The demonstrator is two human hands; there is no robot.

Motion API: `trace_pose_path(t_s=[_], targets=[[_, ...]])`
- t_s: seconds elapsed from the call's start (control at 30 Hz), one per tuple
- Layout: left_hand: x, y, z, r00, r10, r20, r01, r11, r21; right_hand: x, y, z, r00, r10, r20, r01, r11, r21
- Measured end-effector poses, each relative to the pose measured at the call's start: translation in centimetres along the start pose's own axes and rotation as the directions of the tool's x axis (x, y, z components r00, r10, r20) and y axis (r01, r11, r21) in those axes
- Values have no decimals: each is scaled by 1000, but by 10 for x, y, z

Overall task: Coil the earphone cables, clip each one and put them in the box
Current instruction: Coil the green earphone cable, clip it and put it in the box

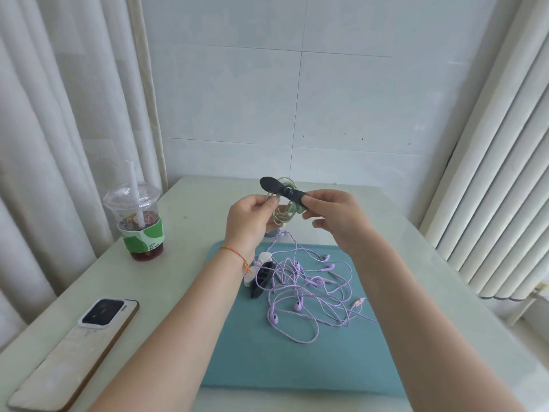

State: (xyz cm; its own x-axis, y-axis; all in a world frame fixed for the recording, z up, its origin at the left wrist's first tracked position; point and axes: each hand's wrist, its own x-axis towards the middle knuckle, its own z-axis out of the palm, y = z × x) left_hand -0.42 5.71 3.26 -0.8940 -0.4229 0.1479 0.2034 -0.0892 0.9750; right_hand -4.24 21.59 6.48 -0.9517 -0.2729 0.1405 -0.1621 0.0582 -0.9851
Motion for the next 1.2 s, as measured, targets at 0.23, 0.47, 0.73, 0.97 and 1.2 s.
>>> trace_pose_path(t_s=[0.23,0.47,0.73,0.97,1.2], targets=[[-4,23,-16,992,-30,120,-7,954,299,-10,-21,-17,998,17,-66,-21,998,-63],[34,15,-26,999,-7,-51,31,880,475,26,-22,-41,986,58,-158,-88,978,-189],[100,-30,-28,999,-19,-27,32,744,667,111,5,-28,979,160,-126,-203,768,-608],[115,-62,-29,994,-61,87,-8,773,634,148,16,-8,939,324,-114,-257,445,-858],[118,-72,-30,996,-26,89,-37,762,647,146,38,18,937,337,-94,-176,220,-959]])
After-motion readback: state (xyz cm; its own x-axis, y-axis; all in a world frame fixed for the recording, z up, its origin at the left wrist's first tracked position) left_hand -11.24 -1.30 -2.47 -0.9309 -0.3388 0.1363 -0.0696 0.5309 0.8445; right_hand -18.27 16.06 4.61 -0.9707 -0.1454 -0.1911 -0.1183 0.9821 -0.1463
